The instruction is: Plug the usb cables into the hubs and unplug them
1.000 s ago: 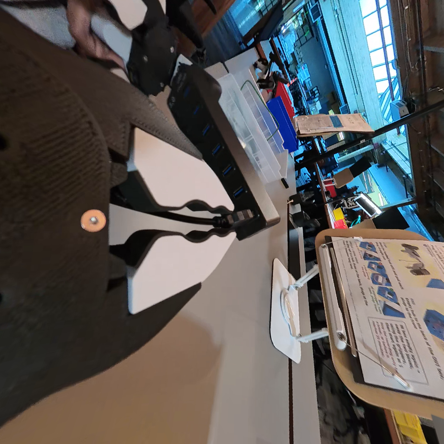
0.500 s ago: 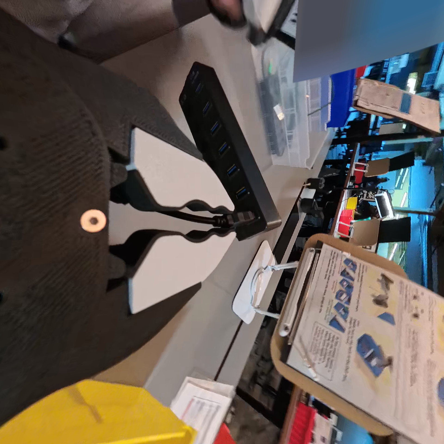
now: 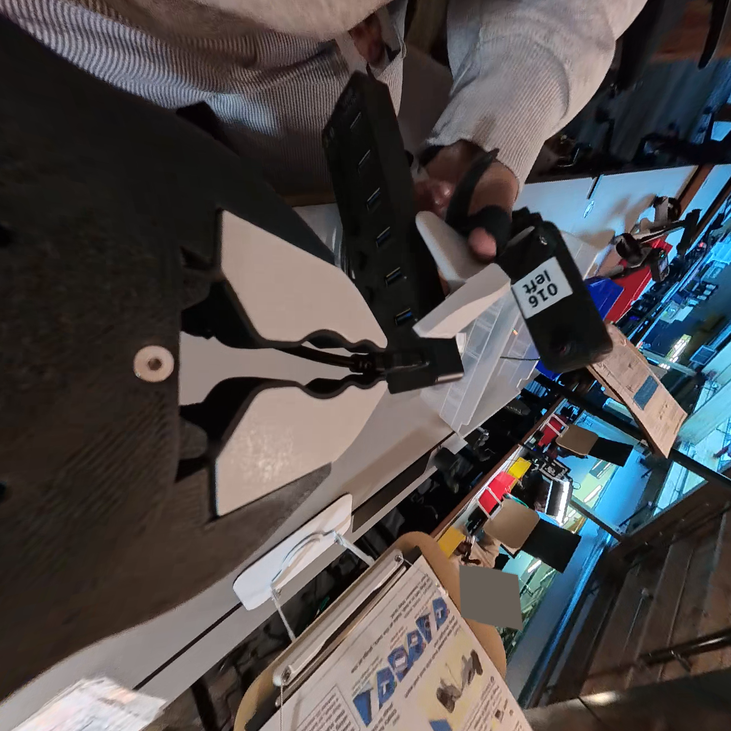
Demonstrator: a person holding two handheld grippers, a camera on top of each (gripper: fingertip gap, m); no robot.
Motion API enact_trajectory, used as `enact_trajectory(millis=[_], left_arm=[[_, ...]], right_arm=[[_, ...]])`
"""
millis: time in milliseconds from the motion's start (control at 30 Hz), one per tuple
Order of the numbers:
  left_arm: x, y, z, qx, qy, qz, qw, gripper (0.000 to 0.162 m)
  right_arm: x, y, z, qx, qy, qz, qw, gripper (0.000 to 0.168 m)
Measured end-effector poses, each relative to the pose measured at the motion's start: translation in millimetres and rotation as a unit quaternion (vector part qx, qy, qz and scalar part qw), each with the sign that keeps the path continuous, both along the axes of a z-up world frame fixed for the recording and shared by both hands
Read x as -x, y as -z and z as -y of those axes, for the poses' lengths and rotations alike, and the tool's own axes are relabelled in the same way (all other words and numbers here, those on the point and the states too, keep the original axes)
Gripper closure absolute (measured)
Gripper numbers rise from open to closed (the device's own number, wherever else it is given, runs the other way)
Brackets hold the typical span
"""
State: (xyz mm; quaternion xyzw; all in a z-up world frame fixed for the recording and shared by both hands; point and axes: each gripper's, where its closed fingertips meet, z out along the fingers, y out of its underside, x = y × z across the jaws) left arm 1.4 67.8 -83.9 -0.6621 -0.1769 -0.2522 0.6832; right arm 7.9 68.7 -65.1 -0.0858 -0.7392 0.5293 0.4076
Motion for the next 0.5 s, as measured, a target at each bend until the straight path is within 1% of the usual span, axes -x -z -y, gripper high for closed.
enact_trajectory(millis=[33,67,167,233,267,300,367,400,500], left_arm=[[-4.6,-2.0,0.7,-0.008,0.018,0.008,1.0,0.097],[-6.1,-2.6,0.9,-0.01,0.025,0.016,1.0,0.101],[-5.1,-1.3,1.2,-0.006,0.028,0.02,0.999,0.101],[-3.2,-2.5,2.1,-0.018,0.025,0.029,0.999,0.102],[-1.9,-4.3,2.9,-0.026,0.022,0.033,0.999,0.102],[-0.9,-6.3,4.1,-0.034,0.019,0.033,0.999,0.103],[-1.0,-10.6,6.7,-0.047,0.019,0.022,0.998,0.103],[-0.5,-12.9,7.8,-0.054,0.014,0.014,0.998,0.102],[-0.3,-18.8,10.5,-0.074,0.007,0.002,0.997,0.103]], right_arm=[[-0.5,0.6,1.2,-0.002,0.0,-0.001,1.0,0.158],[-0.3,1.1,1.4,-0.003,0.0,0.0,1.0,0.158],[0.4,2.2,1.4,0.013,-0.009,0.013,1.0,0.158],[1.7,3.0,2.4,0.043,-0.021,0.04,0.998,0.156],[2.7,3.6,2.6,0.064,-0.029,0.064,0.995,0.153],[4.1,4.0,1.9,0.089,-0.037,0.092,0.991,0.145],[6.1,2.7,-0.9,0.149,-0.062,0.155,0.975,0.14],[6.0,0.6,-2.1,0.184,-0.08,0.188,0.962,0.136],[0.9,-1.3,0.4,0.265,-0.148,0.293,0.906,0.135]])
